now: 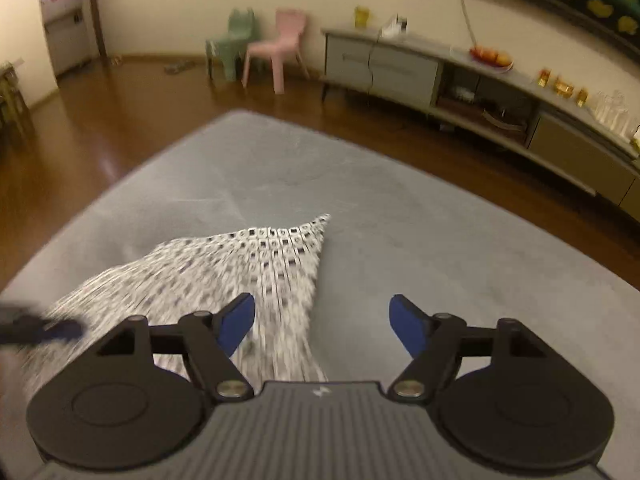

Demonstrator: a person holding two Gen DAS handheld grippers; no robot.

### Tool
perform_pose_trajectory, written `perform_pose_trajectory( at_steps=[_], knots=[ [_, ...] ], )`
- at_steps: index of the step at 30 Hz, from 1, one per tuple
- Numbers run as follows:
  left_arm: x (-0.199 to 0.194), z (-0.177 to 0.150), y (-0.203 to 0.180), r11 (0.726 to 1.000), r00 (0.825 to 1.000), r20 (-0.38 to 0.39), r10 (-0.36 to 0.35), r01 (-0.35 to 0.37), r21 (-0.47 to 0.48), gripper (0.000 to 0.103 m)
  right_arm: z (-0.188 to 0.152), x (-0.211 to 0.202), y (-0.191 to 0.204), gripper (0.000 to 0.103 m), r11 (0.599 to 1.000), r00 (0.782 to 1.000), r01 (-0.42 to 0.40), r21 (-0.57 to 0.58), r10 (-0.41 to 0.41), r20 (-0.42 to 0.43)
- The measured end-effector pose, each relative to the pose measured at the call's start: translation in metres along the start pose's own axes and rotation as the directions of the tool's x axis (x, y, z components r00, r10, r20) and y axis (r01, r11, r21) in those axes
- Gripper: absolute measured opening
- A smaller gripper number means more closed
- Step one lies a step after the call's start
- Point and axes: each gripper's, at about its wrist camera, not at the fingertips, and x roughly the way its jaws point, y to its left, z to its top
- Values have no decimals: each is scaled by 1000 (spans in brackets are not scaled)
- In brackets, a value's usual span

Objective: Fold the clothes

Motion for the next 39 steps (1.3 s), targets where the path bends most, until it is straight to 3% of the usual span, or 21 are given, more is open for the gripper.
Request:
perform_pose_trajectory(
  at_steps=[1,3,5,7,9,12,16,20,23,26,29,30,31,32,33,35,36,38,39],
  knots=[
    [-2,1,-3,1000,1000,4,-20,20,11,37,9,18,7,74,1000,999,16,4,-16,-32],
    [-7,3,-10,997,997,9,-74,73,27,41,16,50,9,60,999,994,30,26,-27,-108],
    [-8,9,-11,990,991,17,-136,135,28,45,7,70,9,4,999,985,36,37,-29,-171],
    [-9,15,-9,980,980,24,-199,199,13,49,4,61,20,1,999,992,49,12,-47,-118],
    [-12,20,-6,965,965,30,-261,262,-30,55,-7,19,41,1,999,1000,-10,-39,10,3],
    [-18,23,-3,930,935,57,-350,354,-95,73,-36,-41,79,1,985,987,-84,-154,104,126],
    [-15,22,-5,885,899,73,-432,438,-159,82,-83,-84,122,1,946,974,-82,-312,143,178],
    [-1,14,-9,873,889,35,-456,455,-176,85,-119,-92,147,1,903,972,-31,-428,127,197],
    [10,10,-12,881,893,-4,-449,442,-166,86,-121,-93,157,1,884,967,-23,-467,137,213],
    [18,9,-12,890,900,-21,-435,426,-165,83,-123,-106,156,1,889,962,-31,-457,150,226],
    [21,9,-12,878,889,-29,-456,445,-176,74,-117,-113,151,1,910,958,-42,-412,154,244],
    [20,9,-14,878,887,-26,-461,452,-160,63,-115,-114,149,1,916,957,-58,-397,164,240],
    [19,9,-17,883,889,-26,-457,450,-133,37,-113,-114,147,1,921,956,-74,-383,175,236],
    [18,9,-21,891,893,-36,-448,443,-96,16,-112,-114,146,1,923,954,-92,-373,189,232],
    [16,9,-27,910,909,-40,-415,413,-47,0,-110,-114,144,1,925,952,-109,-363,202,229],
    [4,9,-36,939,940,-23,-340,341,46,0,-111,-113,142,2,925,950,-132,-355,220,222],
    [-8,12,-36,936,938,-6,-346,345,61,0,-111,-114,140,4,926,949,-147,-347,231,213],
    [-36,19,-29,934,936,30,-350,346,88,0,-116,-123,129,17,929,945,-199,-313,267,190],
    [-48,20,-23,942,945,44,-326,319,107,0,-122,-133,114,35,936,940,-223,-272,280,196]
  ],
)
